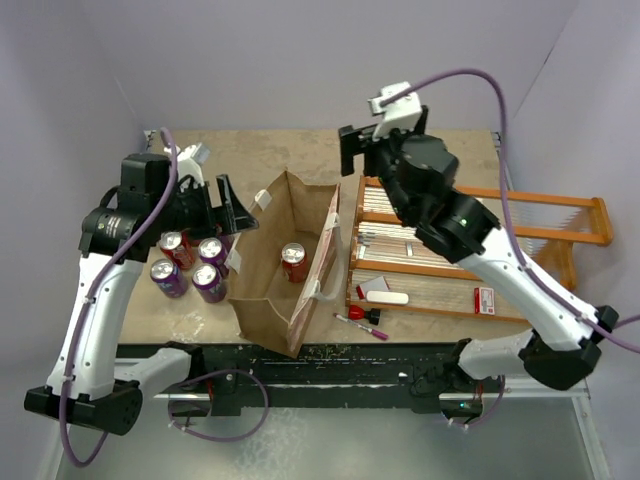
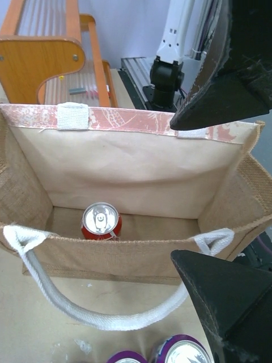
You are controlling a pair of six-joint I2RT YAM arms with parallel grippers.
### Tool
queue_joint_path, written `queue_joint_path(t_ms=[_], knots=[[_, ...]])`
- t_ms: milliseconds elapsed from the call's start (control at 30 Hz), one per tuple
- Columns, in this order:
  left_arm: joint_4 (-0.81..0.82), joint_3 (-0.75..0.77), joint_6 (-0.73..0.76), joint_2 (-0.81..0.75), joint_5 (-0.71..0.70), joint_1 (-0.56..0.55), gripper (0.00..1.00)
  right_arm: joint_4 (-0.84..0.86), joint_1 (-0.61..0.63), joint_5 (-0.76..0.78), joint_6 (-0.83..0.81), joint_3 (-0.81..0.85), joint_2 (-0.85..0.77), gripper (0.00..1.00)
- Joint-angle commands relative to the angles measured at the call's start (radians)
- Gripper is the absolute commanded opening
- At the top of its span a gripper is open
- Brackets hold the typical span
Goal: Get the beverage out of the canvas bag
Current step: Adjust the drink in the canvas bag, then take out the drink from the canvas bag.
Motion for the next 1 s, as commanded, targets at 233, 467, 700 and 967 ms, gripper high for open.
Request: queue_joint_path(t_ms=[233,467,700,967], knots=[[0.172,0.01,-0.117,0.168,-0.388,-0.41,0.84,0.254,-0.037,-0.007,-0.103,-0.055,-0.15,0.93],[0.131,-0.002,-0.176,0.309,-0.583,-0.487,0.74,0.287,-0.044,0.01,-0.196,-0.079,-0.18,0.93],[0.229,-0.082,-0.13,0.403,-0.52,-0.495,0.78,0.342,-0.047,0.006,-0.213,-0.161,-0.226,0.93],[0.277,-0.132,-0.073,0.497,-0.526,-0.516,0.88,0.377,-0.048,0.002,-0.256,-0.176,-0.232,0.93]])
